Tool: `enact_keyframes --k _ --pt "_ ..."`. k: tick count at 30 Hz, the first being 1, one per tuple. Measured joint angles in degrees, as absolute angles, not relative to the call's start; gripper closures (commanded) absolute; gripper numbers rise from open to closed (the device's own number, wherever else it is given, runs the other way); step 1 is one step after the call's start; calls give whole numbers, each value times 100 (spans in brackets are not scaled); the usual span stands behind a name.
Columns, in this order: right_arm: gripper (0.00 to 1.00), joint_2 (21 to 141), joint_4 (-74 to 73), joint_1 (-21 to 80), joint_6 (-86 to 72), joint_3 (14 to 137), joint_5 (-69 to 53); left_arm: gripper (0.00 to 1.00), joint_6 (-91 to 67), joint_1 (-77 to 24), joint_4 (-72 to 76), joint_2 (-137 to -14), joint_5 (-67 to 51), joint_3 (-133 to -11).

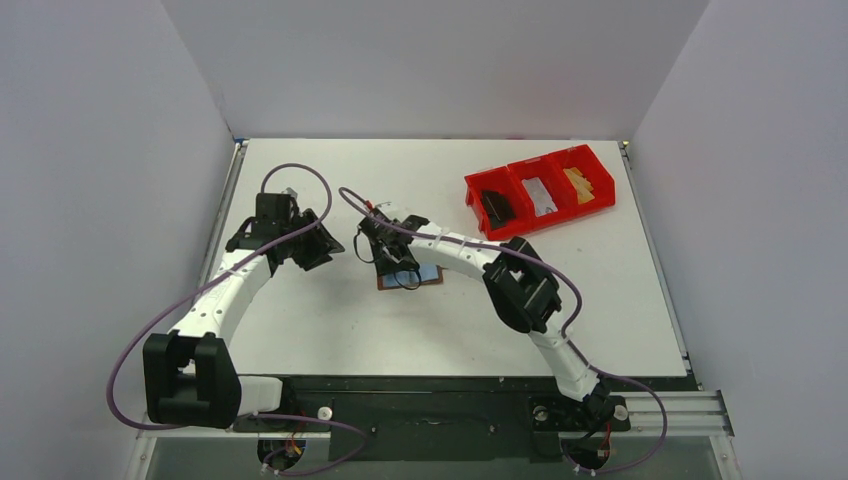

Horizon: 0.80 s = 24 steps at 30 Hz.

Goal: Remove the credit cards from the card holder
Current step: Close the card holder at the center of the board.

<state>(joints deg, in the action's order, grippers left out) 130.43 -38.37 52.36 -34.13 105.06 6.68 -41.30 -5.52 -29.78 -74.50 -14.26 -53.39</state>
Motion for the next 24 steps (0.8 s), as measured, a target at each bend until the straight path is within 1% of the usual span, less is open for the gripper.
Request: enact_keyframes --k 1,4,5,6,7,17,24 --pt "75 13039 -3815 5223 -3420 10499 637 60 -4130 -552 -2978 -7454 -1431 -5339" --pt "89 13019 -3730 5179 -3450 10455 473 61 -4130 -552 -2978 -7465 -1439 -5339" --pt "92 13006 -3693 5159 -3468 10425 401 61 -4130 -552 -2976 -7470 -1439 -5339" --pt "98 12988 -3651 5135 -3492 10390 322 60 -4130 -552 -2978 -7474 -1439 -5339" --pt "100 12971 -3607 5109 -3518 10350 250 60 -4130 -552 -2976 -7478 -1441 -5339" --pt "100 12693 -2884 4757 -3819 9721 -899 60 -4130 -554 -2899 -7557 -1516 -5273" --pt "100 12453 -2486 4654 -4095 9279 -1457 60 -4176 -696 -2571 -7931 -1610 -5035"
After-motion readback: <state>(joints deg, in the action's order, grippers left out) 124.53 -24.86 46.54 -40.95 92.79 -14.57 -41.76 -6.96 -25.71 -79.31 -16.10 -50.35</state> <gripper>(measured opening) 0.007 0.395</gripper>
